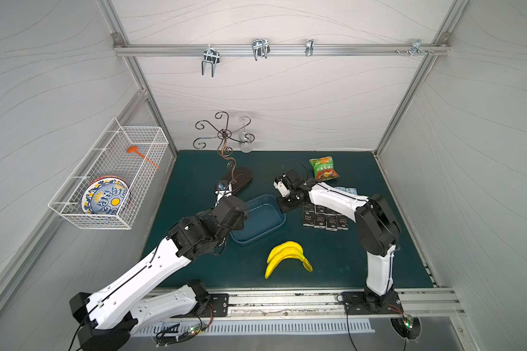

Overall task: Take the pocket tissues out of the storage box
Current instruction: Adjust the storage box at the center of the board, then reset both arms

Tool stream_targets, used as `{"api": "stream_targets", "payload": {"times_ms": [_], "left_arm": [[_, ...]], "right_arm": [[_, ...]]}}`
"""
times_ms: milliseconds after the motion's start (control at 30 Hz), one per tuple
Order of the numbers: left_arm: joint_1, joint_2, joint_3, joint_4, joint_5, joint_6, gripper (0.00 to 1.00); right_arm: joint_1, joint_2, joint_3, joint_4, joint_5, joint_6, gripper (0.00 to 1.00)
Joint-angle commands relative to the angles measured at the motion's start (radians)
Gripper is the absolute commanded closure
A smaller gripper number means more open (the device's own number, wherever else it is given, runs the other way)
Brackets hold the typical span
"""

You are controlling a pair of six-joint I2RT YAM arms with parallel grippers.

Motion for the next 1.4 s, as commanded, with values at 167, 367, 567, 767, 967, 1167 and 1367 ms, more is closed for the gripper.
{"api": "stream_targets", "payload": {"times_ms": [167, 367, 567, 767, 967, 1167, 1367], "left_arm": [[0.004, 0.051, 0.062, 0.027, -0.045, 0.035, 0.52], [0.008, 0.058, 0.065, 0.035, -0.046, 0.032, 0.52], [0.008, 0.061, 0.065, 0.033, -0.039, 0.024, 0.52], [0.023, 0.053, 0.038, 0.049, -0.044, 0.022, 0.52], [0.053, 0.051, 0.025, 0.064, -0.044, 0.008, 0.51], [0.102, 0.006, -0.056, 0.133, -0.082, 0.002, 0.48], [0.197, 0.047, -0.106, 0.171, -0.179, -0.031, 0.00]], "right_arm": [[-0.113, 0.145, 0.184, -0.152, 0.009, -0.215, 0.87], [-0.148, 0.161, 0.274, -0.162, -0.013, -0.249, 0.84], [-0.156, 0.202, 0.392, -0.213, 0.000, -0.304, 0.75], [-0.180, 0.119, 0.408, -0.229, -0.054, -0.263, 0.55], [-0.194, -0.150, 0.246, -0.180, -0.039, -0.202, 0.01], [-0.215, -0.448, -0.051, -0.144, 0.145, -0.087, 0.01], [-0.349, -0.789, -0.548, 0.157, 0.236, 0.030, 0.01]]}}
